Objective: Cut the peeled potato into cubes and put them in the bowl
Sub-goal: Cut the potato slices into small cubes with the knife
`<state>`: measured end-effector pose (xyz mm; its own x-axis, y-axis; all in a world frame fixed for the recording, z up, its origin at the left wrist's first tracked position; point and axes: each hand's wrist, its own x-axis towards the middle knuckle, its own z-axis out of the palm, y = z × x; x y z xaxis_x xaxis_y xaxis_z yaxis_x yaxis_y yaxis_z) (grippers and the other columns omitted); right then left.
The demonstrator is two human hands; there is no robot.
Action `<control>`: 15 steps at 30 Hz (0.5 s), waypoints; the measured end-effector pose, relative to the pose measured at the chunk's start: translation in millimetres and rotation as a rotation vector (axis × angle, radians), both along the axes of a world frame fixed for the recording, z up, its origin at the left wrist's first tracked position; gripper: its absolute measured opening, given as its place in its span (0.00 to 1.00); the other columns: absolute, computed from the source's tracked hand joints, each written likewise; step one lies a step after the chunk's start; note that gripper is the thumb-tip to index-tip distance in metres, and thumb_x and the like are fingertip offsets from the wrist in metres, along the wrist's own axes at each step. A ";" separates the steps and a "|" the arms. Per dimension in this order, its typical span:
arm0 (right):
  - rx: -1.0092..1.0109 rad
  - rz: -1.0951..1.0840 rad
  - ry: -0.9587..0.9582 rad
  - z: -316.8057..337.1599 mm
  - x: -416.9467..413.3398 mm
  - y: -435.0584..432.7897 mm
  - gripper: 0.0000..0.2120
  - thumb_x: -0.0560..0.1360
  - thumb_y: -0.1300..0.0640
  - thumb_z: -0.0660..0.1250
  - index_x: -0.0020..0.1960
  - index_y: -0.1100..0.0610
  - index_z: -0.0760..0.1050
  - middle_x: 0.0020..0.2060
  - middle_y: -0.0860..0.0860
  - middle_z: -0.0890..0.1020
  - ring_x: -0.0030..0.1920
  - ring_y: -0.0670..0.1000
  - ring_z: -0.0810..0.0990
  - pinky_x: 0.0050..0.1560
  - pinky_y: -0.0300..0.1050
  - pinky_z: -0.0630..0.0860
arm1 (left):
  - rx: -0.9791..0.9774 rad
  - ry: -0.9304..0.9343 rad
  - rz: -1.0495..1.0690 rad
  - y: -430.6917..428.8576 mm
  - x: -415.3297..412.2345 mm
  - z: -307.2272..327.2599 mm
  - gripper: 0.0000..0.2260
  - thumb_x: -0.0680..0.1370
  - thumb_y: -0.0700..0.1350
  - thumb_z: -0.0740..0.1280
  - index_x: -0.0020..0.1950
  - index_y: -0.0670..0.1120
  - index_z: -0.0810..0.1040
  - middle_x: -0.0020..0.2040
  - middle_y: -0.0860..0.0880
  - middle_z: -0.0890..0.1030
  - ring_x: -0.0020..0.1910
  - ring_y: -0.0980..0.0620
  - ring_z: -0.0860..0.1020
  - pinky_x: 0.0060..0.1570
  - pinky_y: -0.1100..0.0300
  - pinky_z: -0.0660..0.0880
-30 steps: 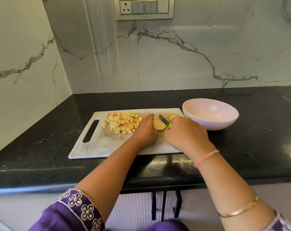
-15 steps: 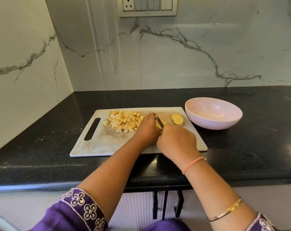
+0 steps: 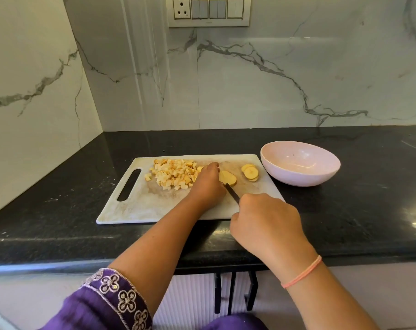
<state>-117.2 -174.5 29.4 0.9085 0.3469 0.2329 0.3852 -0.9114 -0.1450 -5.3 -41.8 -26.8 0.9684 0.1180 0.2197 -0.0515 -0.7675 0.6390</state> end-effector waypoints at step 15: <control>0.166 -0.135 0.117 -4.5 31.1 -15.0 0.08 0.78 0.54 0.57 0.41 0.54 0.67 0.33 0.48 0.68 0.40 0.53 0.72 0.36 0.43 0.64 | 0.019 -0.013 0.040 -3.5 -3.3 4.2 0.37 0.72 0.51 0.70 0.76 0.42 0.57 0.69 0.44 0.68 0.67 0.47 0.68 0.65 0.55 0.68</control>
